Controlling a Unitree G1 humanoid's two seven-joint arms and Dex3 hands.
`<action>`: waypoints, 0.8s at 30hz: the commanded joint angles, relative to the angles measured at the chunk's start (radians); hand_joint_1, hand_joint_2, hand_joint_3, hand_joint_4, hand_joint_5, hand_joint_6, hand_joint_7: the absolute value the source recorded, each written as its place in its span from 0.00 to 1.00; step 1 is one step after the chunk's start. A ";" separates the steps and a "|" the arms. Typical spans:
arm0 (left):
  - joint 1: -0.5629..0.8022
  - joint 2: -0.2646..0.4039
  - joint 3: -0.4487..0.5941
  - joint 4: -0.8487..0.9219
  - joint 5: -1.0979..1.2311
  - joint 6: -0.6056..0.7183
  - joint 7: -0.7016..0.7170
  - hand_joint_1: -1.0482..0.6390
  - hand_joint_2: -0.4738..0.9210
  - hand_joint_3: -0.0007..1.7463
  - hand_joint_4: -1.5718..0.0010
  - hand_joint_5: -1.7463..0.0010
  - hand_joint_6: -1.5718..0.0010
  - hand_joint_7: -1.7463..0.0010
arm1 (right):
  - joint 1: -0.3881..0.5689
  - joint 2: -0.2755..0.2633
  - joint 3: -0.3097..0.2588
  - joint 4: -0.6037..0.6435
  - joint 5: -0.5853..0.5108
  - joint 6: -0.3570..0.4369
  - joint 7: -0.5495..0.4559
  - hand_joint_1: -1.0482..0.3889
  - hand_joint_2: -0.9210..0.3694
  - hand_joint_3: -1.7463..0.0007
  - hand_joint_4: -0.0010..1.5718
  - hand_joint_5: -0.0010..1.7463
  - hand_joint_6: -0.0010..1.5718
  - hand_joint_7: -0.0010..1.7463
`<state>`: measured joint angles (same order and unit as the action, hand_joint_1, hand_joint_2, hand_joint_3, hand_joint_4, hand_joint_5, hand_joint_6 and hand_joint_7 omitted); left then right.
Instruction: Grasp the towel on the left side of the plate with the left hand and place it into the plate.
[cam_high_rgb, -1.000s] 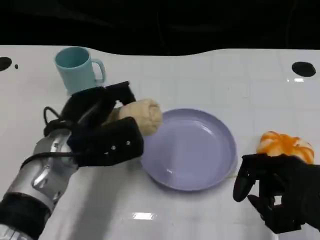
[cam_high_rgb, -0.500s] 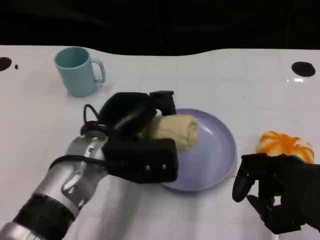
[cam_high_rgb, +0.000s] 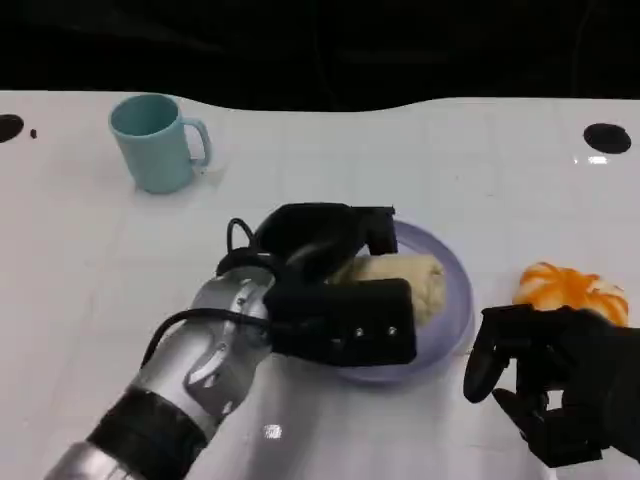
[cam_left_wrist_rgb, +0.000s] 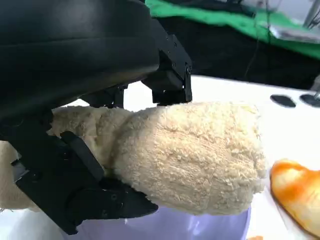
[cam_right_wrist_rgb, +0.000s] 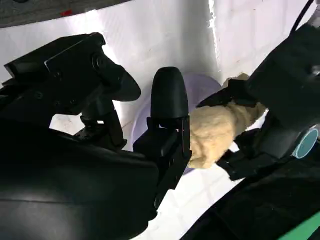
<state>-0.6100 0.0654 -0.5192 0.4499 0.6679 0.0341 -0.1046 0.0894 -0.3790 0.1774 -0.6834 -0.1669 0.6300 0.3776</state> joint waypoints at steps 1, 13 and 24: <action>-0.024 0.014 -0.028 -0.042 0.026 0.058 -0.084 0.46 0.99 0.12 0.69 0.18 0.55 0.90 | -0.005 -0.016 0.003 -0.009 -0.001 0.013 0.004 0.72 0.27 0.40 0.47 1.00 0.45 0.82; -0.001 0.040 -0.060 -0.075 0.096 0.078 -0.079 0.30 1.00 0.05 1.00 0.71 0.91 1.00 | -0.007 -0.019 -0.001 -0.004 0.002 0.010 0.007 0.72 0.27 0.40 0.47 1.00 0.45 0.82; 0.069 0.105 0.020 -0.226 -0.031 0.052 -0.166 0.33 1.00 0.11 0.92 0.65 0.79 0.95 | -0.007 -0.017 -0.002 0.005 0.007 -0.004 0.003 0.73 0.27 0.40 0.48 1.00 0.45 0.82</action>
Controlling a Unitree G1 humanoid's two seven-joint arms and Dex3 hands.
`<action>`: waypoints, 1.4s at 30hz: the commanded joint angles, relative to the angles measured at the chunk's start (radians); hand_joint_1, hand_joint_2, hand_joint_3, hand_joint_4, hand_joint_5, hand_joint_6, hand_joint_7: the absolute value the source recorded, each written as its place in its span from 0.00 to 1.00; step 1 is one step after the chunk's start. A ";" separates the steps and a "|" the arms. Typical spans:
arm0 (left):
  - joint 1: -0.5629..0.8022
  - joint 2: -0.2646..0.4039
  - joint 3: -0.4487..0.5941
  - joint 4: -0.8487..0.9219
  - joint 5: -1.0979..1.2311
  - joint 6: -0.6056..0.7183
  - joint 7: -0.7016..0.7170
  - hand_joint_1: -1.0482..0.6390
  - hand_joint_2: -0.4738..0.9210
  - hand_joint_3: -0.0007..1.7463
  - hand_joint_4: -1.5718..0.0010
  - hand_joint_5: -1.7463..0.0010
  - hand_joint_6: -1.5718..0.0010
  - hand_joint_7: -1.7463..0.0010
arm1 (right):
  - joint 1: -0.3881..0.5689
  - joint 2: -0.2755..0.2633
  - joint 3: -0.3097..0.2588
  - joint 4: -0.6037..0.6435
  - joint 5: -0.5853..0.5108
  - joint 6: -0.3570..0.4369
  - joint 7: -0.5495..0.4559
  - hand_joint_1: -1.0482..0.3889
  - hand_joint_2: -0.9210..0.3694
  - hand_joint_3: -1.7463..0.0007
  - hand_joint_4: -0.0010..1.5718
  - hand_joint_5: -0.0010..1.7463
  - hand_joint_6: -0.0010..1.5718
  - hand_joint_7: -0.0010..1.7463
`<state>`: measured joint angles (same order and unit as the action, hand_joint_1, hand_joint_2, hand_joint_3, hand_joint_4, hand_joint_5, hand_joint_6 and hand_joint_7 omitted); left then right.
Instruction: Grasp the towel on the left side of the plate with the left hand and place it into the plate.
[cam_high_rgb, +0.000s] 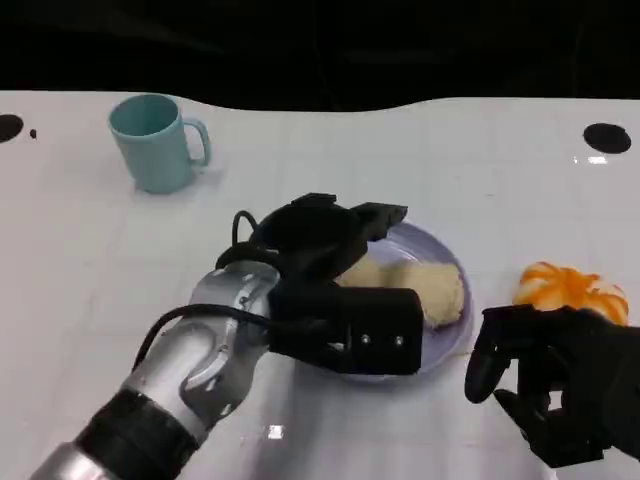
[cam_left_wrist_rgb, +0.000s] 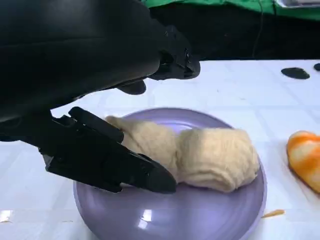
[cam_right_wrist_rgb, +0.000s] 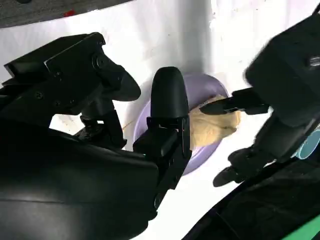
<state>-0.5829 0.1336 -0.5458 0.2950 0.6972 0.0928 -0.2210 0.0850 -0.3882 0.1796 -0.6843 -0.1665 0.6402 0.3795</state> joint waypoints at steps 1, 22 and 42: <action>0.053 0.044 0.062 -0.102 -0.082 0.004 -0.073 0.33 1.00 0.11 0.91 0.64 0.79 0.95 | -0.002 -0.007 -0.005 0.008 0.008 -0.018 0.000 0.73 0.27 0.40 0.48 1.00 0.45 0.82; 0.350 0.079 0.449 -0.640 -0.666 0.296 -0.258 0.58 0.75 0.60 0.49 0.31 0.34 0.78 | -0.019 -0.006 0.009 0.035 0.001 -0.034 -0.003 0.72 0.28 0.38 0.47 1.00 0.45 0.82; 0.567 0.182 0.659 -1.021 -1.032 0.841 -0.193 0.59 0.62 0.84 0.44 0.00 0.48 0.10 | -0.010 -0.027 -0.031 0.062 0.018 -0.079 0.015 0.72 0.28 0.38 0.47 1.00 0.45 0.82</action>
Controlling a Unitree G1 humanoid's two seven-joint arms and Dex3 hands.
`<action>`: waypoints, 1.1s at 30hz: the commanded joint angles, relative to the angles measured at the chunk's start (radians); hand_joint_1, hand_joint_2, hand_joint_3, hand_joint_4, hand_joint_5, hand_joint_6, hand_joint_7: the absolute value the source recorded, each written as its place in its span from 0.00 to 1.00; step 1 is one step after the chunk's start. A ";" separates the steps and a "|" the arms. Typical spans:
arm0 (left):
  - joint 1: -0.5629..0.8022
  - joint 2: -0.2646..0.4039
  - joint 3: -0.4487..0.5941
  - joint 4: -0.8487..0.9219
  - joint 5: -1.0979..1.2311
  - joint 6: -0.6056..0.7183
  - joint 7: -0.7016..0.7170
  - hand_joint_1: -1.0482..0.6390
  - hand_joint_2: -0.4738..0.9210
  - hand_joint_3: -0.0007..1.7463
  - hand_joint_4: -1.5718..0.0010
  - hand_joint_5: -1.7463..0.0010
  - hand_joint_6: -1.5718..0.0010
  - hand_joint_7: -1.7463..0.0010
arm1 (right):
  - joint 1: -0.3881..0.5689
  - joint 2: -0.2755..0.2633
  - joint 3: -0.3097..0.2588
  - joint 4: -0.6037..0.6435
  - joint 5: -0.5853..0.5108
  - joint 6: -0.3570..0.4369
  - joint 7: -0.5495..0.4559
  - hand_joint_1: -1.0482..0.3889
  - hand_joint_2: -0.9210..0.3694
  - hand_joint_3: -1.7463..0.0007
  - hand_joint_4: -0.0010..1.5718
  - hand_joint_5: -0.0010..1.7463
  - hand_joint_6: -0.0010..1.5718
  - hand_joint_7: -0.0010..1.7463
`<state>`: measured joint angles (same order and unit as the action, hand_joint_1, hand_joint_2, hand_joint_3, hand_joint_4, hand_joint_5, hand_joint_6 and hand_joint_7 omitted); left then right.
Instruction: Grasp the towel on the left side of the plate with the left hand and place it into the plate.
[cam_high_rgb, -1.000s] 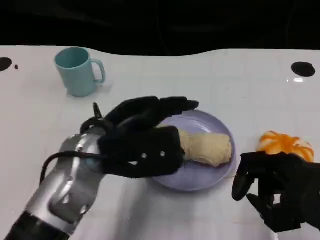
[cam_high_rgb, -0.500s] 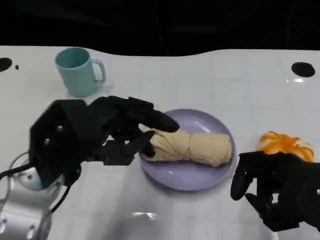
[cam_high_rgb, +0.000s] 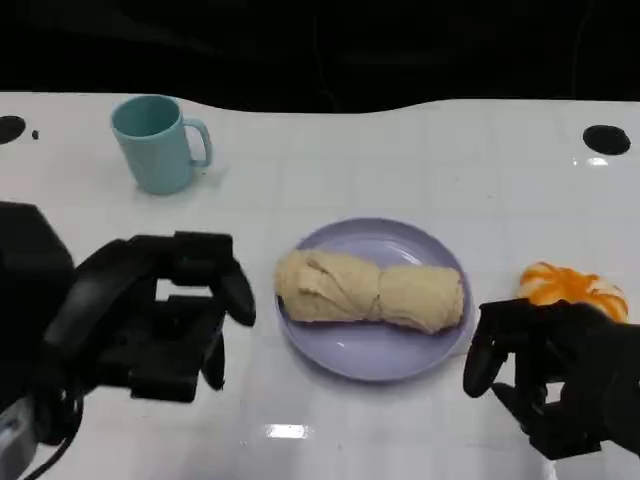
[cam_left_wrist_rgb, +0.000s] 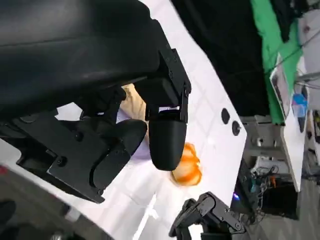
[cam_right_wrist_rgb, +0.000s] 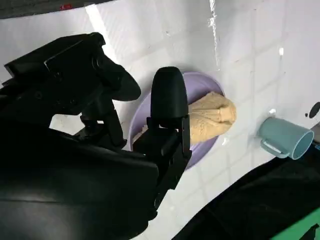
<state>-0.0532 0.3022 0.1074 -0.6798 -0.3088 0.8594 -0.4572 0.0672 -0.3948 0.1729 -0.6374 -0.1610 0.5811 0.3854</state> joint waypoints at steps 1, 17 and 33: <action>0.040 0.013 0.000 -0.047 -0.028 0.087 0.054 0.59 0.62 0.84 0.44 0.00 0.48 0.10 | 0.010 -0.021 -0.029 0.019 0.015 -0.025 0.011 0.72 0.28 0.38 0.46 1.00 0.45 0.81; -0.005 0.014 -0.065 0.151 -0.026 0.109 0.116 0.60 0.67 0.80 0.43 0.00 0.51 0.05 | 0.039 -0.017 -0.067 0.067 0.032 -0.120 0.004 0.74 0.28 0.38 0.47 1.00 0.45 0.82; 0.005 0.042 -0.107 0.189 0.008 0.028 0.117 0.58 0.67 0.79 0.45 0.00 0.52 0.05 | 0.033 -0.017 -0.074 0.069 0.034 -0.123 0.013 0.74 0.28 0.37 0.47 1.00 0.45 0.83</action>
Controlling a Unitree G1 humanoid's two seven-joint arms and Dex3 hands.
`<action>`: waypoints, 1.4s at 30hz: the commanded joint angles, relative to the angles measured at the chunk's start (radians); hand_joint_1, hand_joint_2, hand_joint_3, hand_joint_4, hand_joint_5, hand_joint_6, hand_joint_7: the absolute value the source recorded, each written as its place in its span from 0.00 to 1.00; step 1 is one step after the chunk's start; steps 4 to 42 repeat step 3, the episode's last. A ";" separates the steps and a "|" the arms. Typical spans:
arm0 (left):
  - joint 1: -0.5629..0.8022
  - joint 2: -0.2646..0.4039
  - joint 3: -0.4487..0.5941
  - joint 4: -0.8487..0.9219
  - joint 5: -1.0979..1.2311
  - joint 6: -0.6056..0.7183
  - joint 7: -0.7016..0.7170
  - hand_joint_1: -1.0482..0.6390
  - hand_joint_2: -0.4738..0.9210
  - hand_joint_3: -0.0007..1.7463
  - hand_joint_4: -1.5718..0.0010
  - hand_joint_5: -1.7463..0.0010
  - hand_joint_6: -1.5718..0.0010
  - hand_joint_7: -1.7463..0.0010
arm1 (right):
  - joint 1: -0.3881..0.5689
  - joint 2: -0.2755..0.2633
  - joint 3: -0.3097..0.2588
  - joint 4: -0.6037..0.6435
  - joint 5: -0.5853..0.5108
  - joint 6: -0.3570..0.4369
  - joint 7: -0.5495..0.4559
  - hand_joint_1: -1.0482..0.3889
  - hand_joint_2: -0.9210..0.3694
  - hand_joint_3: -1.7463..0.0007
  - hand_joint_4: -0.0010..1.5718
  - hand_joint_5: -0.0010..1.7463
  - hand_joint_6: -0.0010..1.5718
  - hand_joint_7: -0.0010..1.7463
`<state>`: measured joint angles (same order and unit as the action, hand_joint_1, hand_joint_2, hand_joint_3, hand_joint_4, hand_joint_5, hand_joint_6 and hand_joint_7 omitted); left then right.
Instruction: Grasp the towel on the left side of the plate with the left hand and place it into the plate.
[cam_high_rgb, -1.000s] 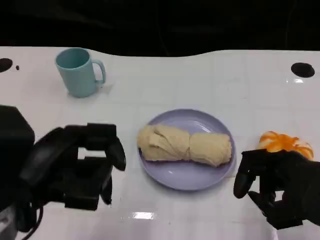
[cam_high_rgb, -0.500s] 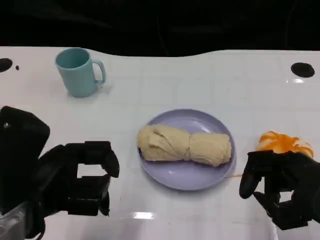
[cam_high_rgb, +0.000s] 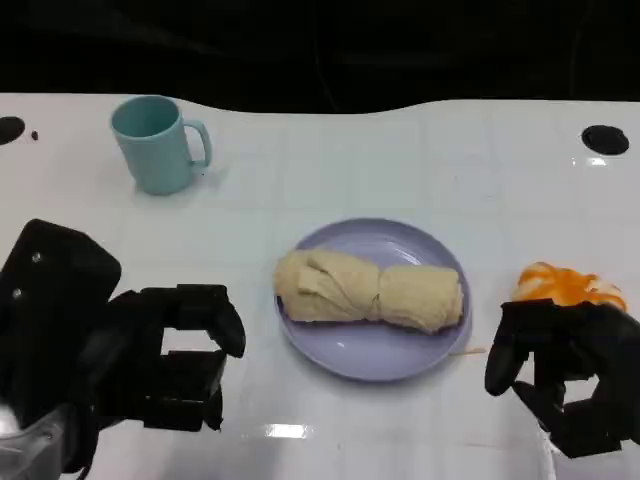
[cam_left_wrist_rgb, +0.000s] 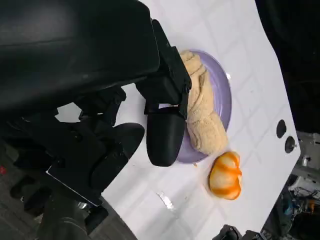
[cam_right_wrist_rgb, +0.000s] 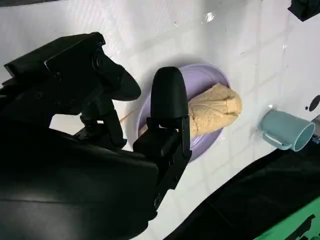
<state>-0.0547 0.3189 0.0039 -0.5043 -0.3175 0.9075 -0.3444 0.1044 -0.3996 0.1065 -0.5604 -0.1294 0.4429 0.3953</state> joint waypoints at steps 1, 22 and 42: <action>0.007 0.028 -0.006 0.012 0.020 -0.023 0.004 0.58 0.67 0.79 0.45 0.00 0.52 0.05 | -0.006 -0.012 -0.005 -0.012 0.000 0.021 0.003 0.74 0.28 0.37 0.47 1.00 0.44 0.83; 0.009 0.032 -0.011 0.010 0.026 -0.034 0.002 0.58 0.67 0.79 0.46 0.00 0.52 0.05 | -0.006 -0.012 -0.004 -0.014 -0.002 0.020 0.002 0.74 0.28 0.37 0.47 1.00 0.44 0.83; 0.009 0.032 -0.011 0.010 0.026 -0.034 0.002 0.58 0.67 0.79 0.46 0.00 0.52 0.05 | -0.006 -0.012 -0.004 -0.014 -0.002 0.020 0.002 0.74 0.28 0.37 0.47 1.00 0.44 0.83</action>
